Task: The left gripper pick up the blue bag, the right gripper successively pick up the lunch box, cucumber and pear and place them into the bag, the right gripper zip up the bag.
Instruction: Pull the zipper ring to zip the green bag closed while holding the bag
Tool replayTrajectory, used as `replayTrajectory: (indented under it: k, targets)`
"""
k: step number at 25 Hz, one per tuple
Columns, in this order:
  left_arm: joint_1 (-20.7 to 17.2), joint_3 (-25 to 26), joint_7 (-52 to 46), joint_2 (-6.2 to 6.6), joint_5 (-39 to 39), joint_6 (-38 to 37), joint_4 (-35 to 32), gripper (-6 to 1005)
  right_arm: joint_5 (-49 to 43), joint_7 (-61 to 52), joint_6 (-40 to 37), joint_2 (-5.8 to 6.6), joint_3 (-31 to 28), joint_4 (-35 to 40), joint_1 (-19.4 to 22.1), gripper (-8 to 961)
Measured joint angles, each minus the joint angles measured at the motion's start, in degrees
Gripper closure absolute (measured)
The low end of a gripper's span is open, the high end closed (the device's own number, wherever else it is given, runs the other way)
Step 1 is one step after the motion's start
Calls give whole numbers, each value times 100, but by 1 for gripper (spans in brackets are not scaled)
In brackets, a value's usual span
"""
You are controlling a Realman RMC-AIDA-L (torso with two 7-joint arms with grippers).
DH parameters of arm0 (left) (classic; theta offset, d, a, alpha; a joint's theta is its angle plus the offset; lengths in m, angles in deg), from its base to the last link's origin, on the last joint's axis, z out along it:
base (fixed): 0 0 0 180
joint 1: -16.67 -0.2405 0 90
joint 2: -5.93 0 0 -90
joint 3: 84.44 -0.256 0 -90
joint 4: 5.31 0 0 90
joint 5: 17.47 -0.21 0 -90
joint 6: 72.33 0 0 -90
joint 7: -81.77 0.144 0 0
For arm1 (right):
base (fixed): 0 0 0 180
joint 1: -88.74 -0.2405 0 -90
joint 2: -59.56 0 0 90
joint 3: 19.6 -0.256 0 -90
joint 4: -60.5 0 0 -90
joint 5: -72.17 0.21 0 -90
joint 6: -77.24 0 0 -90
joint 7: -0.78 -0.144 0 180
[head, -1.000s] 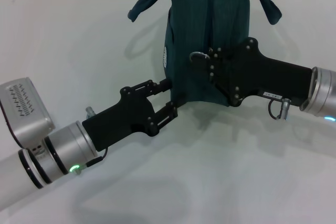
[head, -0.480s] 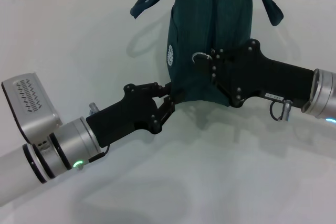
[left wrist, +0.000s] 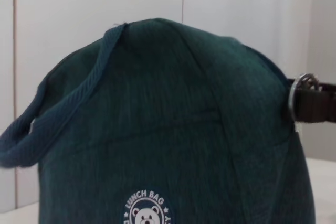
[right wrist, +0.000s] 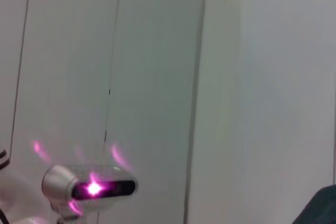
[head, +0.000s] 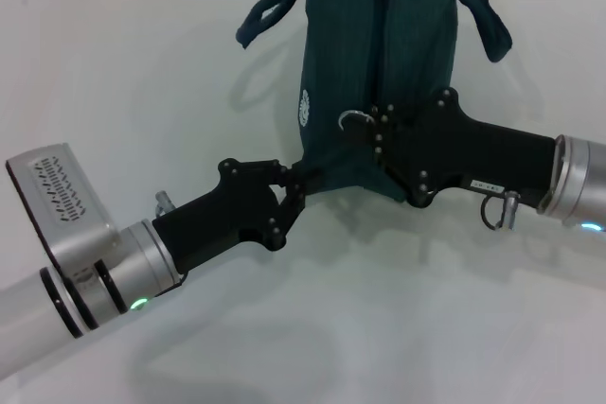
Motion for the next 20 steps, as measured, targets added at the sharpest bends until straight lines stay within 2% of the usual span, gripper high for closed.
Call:
replayTrajectory:
  k: [6,10,14,20]
  targets:
    - [-20,0,146,-1,15,348,-40,916,199,-1044,8,36,-36,-6,21,927]
    - [17,-14,345,2,-48,803,-36,924,289,-1123,-12,75,-233,-5,34,926]
    - [45,-20,354,1,-93,834,-103,923,298,-1137,-70,74,-545,-12,104,926]
    - [-59,-31,318,5,-223,634,-258,925,315,-1131,-78,67,-611,-44,126,925]
